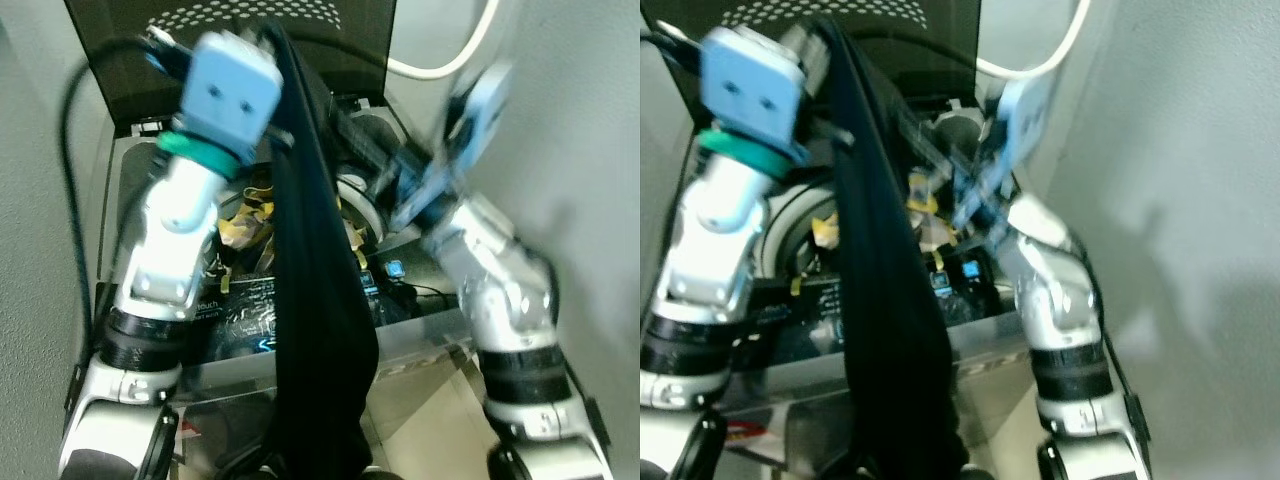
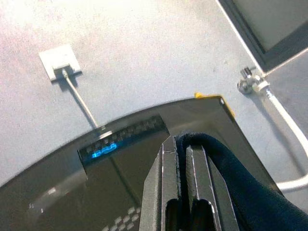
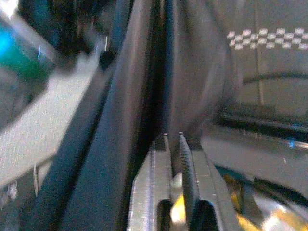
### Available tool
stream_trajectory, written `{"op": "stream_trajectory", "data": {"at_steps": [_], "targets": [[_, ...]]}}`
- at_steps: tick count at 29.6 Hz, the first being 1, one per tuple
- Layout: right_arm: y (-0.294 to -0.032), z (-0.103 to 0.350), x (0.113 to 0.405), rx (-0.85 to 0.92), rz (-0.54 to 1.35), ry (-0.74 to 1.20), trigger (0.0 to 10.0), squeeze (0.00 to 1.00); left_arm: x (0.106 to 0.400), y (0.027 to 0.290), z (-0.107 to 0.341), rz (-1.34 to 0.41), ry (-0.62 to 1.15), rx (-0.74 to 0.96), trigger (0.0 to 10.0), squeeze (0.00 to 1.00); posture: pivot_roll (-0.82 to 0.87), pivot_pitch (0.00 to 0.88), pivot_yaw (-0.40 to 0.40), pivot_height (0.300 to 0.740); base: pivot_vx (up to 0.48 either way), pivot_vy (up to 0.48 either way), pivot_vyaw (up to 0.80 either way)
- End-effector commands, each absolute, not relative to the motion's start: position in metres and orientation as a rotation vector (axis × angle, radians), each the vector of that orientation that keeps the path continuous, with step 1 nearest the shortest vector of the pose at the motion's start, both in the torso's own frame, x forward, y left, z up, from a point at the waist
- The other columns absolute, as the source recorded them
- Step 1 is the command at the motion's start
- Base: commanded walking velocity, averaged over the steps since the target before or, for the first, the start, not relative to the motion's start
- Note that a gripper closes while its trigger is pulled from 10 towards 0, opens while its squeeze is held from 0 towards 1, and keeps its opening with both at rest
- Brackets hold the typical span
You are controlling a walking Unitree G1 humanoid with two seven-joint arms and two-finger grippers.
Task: Clothes washing
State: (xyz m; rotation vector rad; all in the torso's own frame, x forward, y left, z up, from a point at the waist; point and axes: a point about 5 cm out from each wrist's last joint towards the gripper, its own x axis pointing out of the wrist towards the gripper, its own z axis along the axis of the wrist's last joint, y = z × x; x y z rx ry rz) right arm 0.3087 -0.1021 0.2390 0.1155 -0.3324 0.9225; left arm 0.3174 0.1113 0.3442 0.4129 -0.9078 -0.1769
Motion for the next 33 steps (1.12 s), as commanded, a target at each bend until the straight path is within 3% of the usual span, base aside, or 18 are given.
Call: {"op": "stream_trajectory", "data": {"at_steps": [1,9,18,21,22,26,27,28,29,33], "targets": [[-0.111,0.221,0.302,0.065,0.962,-0.247,10.0,1.0,0.314,0.114,0.36,-0.151,-0.981,0.44,10.0,0.0,-0.05,0.0,0.061,0.74,0.0,0.0,0.0],[-0.117,0.203,0.294,0.012,1.035,-0.143,10.0,1.0,0.313,0.112,0.372,-0.158,-1.02,0.453,10.0,0.0,-0.06,0.0,0.066,0.74,0.0,0.0,0.0],[-0.118,0.203,0.286,0.102,1.114,-0.13,10.0,1.0,0.312,0.108,0.369,-0.173,-1.022,0.458,10.0,0.0,-0.05,0.0,0.069,0.74,0.0,0.0,0.0],[-0.136,0.207,0.29,0.193,1.075,-0.146,10.0,1.0,0.313,0.107,0.366,-0.179,-1.017,0.455,10.0,0.0,-0.05,0.0,0.068,0.74,0.0,0.0,0.0],[-0.151,0.212,0.3,0.229,0.981,-0.184,10.0,1.0,0.312,0.106,0.364,-0.182,-1.013,0.448,10.0,0.0,-0.05,0.0,0.064,0.74,0.0,0.0,0.0],[-0.17,0.219,0.312,0.268,0.856,-0.228,10.0,1.0,0.312,0.104,0.362,-0.185,-1.009,0.44,10.0,0.0,-0.05,0.0,0.063,0.74,0.0,0.0,0.0],[-0.173,0.222,0.314,0.291,0.833,-0.244,10.0,0.13,0.312,0.104,0.361,-0.187,-1.008,0.437,10.0,0.0,-0.05,0.0,0.062,0.74,0.0,0.0,0.0],[-0.173,0.222,0.314,0.291,0.833,-0.244,10.0,0.13,0.312,0.104,0.361,-0.187,-1.008,0.437,10.0,0.0,-0.05,0.0,0.062,0.74,0.0,0.0,0.0],[-0.172,0.224,0.311,0.326,0.857,-0.251,10.0,0.0,0.311,0.103,0.36,-0.188,-1.007,0.435,10.0,0.0,-0.05,0.0,0.061,0.74,0.0,0.0,0.0],[-0.161,0.224,0.297,0.336,0.989,-0.228,10.0,0.0,0.311,0.103,0.36,-0.188,-1.006,0.432,10.0,0.0,-0.05,0.0,0.062,0.74,0.0,0.0,0.0]]}}
